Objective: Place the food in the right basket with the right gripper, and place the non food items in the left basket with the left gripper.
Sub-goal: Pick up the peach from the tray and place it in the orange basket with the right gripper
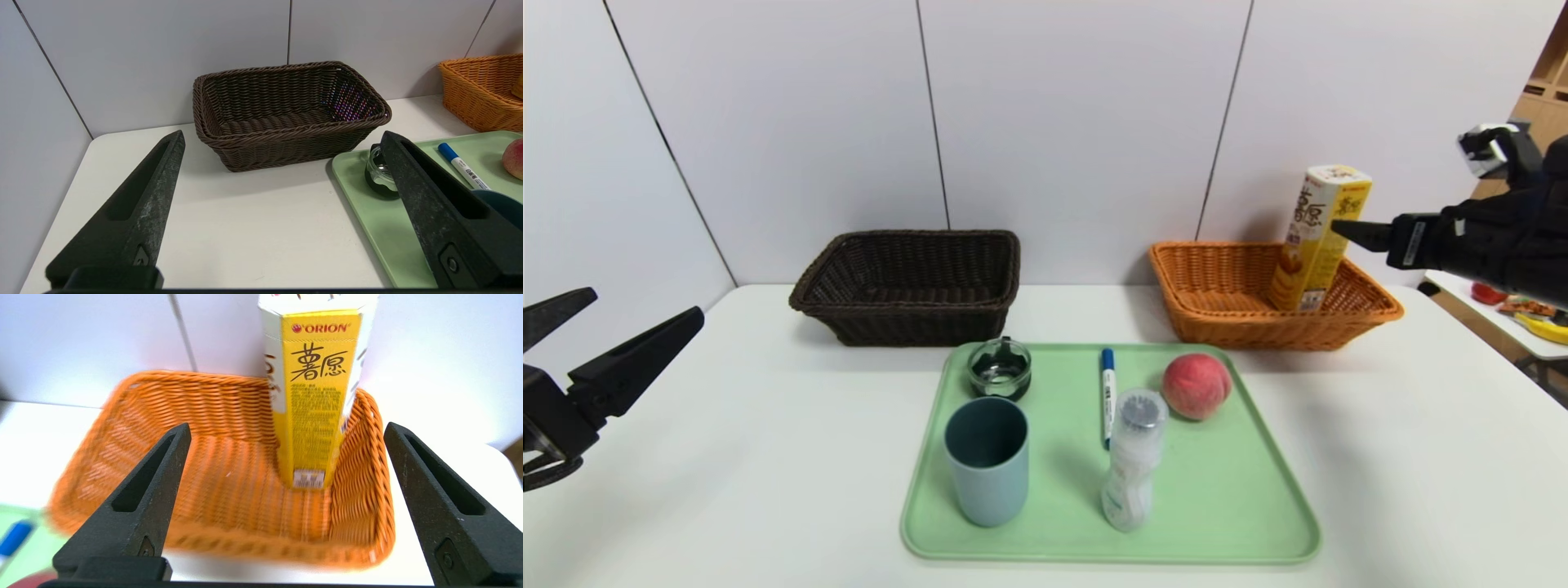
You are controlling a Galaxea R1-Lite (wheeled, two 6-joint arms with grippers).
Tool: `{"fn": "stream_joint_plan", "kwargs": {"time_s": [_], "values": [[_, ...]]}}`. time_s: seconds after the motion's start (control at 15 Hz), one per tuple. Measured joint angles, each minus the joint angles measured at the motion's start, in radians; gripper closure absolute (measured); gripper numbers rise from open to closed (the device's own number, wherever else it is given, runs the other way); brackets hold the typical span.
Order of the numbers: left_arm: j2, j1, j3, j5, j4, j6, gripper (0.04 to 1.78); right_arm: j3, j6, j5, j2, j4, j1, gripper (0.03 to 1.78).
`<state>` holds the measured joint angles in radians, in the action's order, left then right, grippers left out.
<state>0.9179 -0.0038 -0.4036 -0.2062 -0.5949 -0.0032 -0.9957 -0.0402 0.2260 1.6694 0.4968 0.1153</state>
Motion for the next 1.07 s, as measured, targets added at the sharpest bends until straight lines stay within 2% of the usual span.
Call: {"fn": "stream_joint_plan", "kwargs": {"time_s": [0.13,0.33,0.4,0.53,0.6,0.67,0.8,1.07], "values": [[-0.001,0.0,0.005,0.0,0.0,-0.001,0.13,0.014,0.01,0.001,-0.114,-0.128,-0.046,0.16],[-0.012,-0.001,0.015,-0.001,0.0,-0.001,0.13,0.013,0.082,-0.016,-0.23,-0.316,-0.217,0.14],[-0.019,-0.001,0.02,-0.001,0.0,-0.001,0.13,-0.005,0.127,-0.047,-0.251,-0.384,-0.29,0.14],[-0.03,-0.001,0.026,-0.002,0.001,-0.001,0.13,-0.061,0.239,-0.147,-0.265,-0.534,-0.445,0.13],[-0.037,0.0,0.028,-0.002,0.002,-0.001,0.13,-0.085,0.287,-0.199,-0.257,-0.606,-0.504,0.13],[-0.041,0.0,0.029,-0.002,0.006,-0.001,0.13,-0.1,0.311,-0.23,-0.245,-0.658,-0.537,0.12],[-0.055,0.0,0.029,-0.002,0.03,0.0,0.13,-0.118,0.318,-0.243,-0.213,-0.724,-0.577,0.12],[-0.073,0.0,0.027,-0.003,0.047,0.0,0.13,-0.126,0.318,-0.305,-0.097,-0.745,-0.599,0.12]]}}
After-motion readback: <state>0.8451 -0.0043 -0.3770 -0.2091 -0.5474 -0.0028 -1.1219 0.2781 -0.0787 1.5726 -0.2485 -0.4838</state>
